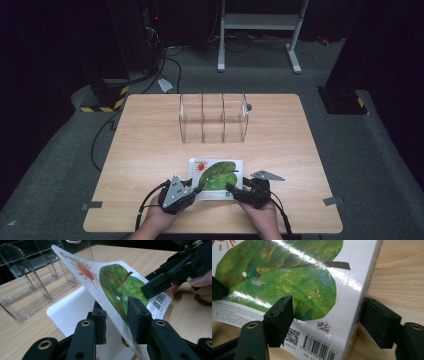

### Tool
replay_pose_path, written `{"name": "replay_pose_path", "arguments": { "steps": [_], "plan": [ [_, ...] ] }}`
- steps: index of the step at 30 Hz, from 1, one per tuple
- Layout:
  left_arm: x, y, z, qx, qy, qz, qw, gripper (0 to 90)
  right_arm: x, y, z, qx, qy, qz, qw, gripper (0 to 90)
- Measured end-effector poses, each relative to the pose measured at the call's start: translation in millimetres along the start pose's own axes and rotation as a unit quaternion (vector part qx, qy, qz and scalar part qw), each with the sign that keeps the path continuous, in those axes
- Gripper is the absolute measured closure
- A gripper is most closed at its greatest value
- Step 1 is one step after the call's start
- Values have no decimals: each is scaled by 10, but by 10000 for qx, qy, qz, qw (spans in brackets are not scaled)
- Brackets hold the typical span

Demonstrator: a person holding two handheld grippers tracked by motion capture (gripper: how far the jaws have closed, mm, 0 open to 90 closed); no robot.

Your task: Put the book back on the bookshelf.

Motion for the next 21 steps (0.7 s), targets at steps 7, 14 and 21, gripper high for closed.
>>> {"name": "replay_pose_path", "arguments": {
  "steps": [7, 14, 21],
  "plan": [
    [41, 8, 26, -19, -206, -19, 9998, 700, 3, -56, -11, -171, -46, 214, 9996, 344],
    [89, 18, 59, 4, -395, -31, 9992, 703, 6, -81, -20, -307, -149, 294, 9990, 366],
    [103, 17, 67, 17, -423, -64, 9991, 705, 13, -109, -31, -405, -183, 346, 9984, 379]
  ]
}}
Point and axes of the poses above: each handheld gripper's, and its own axes: y roughly forward along the jaws, z roughly out of its underside, x roughly to its left, the point moved 7 cm from there along y, roughly forward along the jaws, and after that the axes turned 12 degrees about z, right-handed, at the moved point
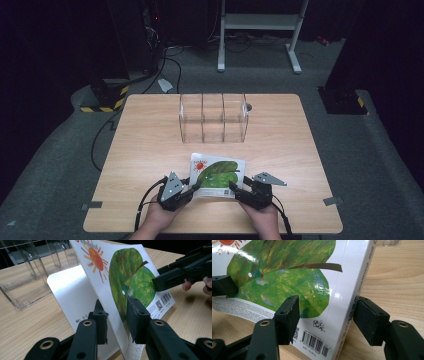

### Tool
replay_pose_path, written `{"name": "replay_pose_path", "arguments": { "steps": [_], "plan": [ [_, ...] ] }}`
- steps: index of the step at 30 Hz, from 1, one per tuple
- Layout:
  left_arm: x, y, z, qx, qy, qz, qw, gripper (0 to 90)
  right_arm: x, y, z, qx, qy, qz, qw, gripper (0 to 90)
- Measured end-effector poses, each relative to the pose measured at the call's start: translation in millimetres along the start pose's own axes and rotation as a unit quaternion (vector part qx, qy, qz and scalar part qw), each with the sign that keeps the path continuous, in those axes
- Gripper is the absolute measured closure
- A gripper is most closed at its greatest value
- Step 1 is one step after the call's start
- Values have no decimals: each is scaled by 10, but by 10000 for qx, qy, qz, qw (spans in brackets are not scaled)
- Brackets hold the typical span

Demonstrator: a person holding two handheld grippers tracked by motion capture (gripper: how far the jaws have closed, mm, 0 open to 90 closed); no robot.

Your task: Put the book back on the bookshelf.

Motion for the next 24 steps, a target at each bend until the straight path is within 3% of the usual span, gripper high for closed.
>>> {"name": "replay_pose_path", "arguments": {
  "steps": [24],
  "plan": [
    [13, 25, 30, 106, -117, -9, 9999, 724, -22, -114, -73, -398, -109, 213, 9989, 397]
  ]
}}
Point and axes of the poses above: each handheld gripper's, and its own axes: y roughly forward along the jaws, z roughly out of its underside, x roughly to its left, the point moved 7 cm from there along y, roughly forward along the jaws, and after that the axes turned 12 degrees about z, right-handed, at the moved point
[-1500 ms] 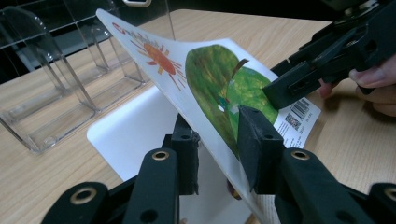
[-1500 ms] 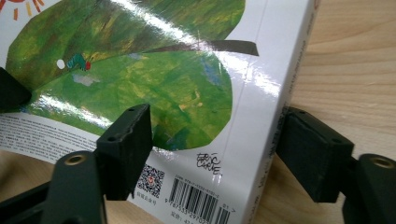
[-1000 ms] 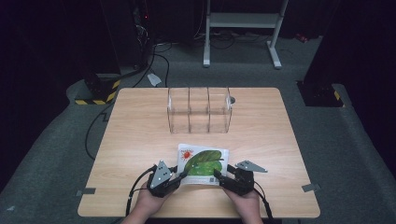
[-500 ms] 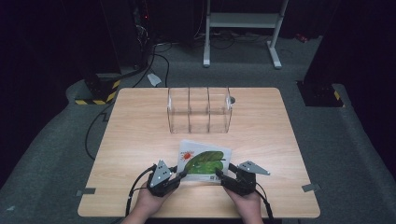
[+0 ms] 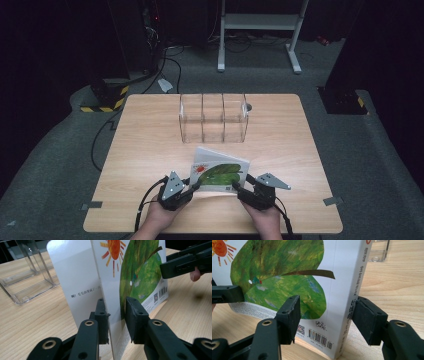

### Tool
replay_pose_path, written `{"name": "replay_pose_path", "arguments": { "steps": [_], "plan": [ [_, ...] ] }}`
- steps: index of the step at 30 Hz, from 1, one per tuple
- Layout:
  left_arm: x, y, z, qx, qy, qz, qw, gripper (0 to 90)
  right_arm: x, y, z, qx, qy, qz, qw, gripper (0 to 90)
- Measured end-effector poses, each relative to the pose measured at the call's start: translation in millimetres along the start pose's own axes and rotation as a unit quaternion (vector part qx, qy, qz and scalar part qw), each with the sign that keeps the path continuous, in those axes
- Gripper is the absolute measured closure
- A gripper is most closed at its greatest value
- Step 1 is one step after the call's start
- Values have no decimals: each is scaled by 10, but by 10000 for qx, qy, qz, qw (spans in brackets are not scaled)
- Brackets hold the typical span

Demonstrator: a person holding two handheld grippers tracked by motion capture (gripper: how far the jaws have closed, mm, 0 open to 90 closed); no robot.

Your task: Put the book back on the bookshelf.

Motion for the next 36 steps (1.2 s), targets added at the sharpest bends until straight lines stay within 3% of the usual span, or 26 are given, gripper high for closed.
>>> {"name": "replay_pose_path", "arguments": {
  "steps": [36],
  "plan": [
    [43, 108, 142, 382, 53, -81, 9992, 707, 11, -83, -9, -257, -255, 215, 9991, 405]
  ]
}}
Point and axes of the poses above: each handheld gripper's, and its own axes: y roughly forward along the jaws, z roughly out of its underside, x roughly to its left, the point moved 7 cm from there along y, roughly forward along the jaws, and after that the axes turned 12 degrees about z, right-handed, at the moved point
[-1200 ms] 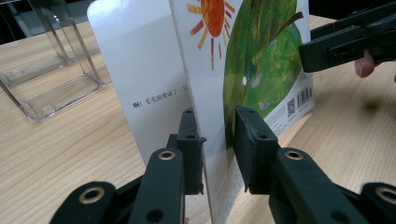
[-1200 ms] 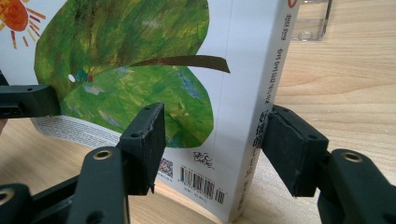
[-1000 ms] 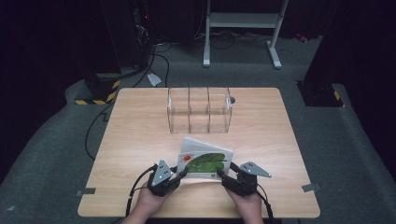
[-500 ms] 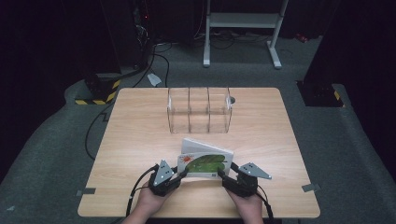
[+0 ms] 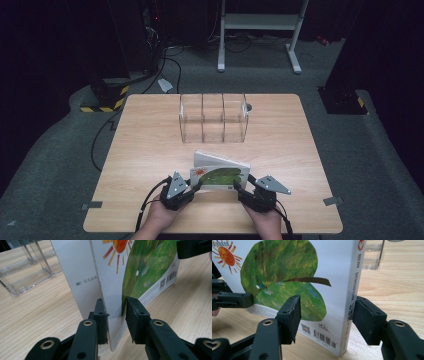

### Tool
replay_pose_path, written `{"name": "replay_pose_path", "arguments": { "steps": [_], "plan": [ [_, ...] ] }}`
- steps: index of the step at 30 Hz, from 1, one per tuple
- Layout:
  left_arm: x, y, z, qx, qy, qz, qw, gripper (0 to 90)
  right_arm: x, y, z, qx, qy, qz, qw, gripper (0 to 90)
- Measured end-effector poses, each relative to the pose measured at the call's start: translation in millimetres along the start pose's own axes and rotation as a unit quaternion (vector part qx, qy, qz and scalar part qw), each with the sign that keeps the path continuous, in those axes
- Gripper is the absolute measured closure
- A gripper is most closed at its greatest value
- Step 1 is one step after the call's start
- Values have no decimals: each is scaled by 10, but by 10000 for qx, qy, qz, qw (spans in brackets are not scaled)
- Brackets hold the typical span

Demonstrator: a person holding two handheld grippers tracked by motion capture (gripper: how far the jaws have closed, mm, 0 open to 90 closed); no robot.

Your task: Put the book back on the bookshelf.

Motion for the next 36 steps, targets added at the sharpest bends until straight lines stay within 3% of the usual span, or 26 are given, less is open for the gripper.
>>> {"name": "replay_pose_path", "arguments": {
  "steps": [12, 22, 32, 36],
  "plan": [
    [17, 83, 93, 303, 37, -90, 9995, 688, 8, -41, -9, -115, -27, -23, 9999, 411],
    [52, 58, 108, 317, 44, -215, 9993, 646, 15, -101, -5, -261, -173, -111, 9994, 416],
    [161, -46, 130, 286, -249, -399, 9985, 466, 20, -103, 15, -256, -406, -111, 9988, 387],
    [209, -83, 150, 344, -254, -546, 9976, 433, 23, -103, 9, -272, -498, -128, 9983, 385]
  ]
}}
Point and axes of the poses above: each handheld gripper's, and its own axes: y roughly forward along the jaws, z roughly out of its underside, x roughly to its left, the point moved 7 cm from there along y, roughly forward along the jaws, and after that the axes turned 12 degrees about z, right-handed, at the moved point
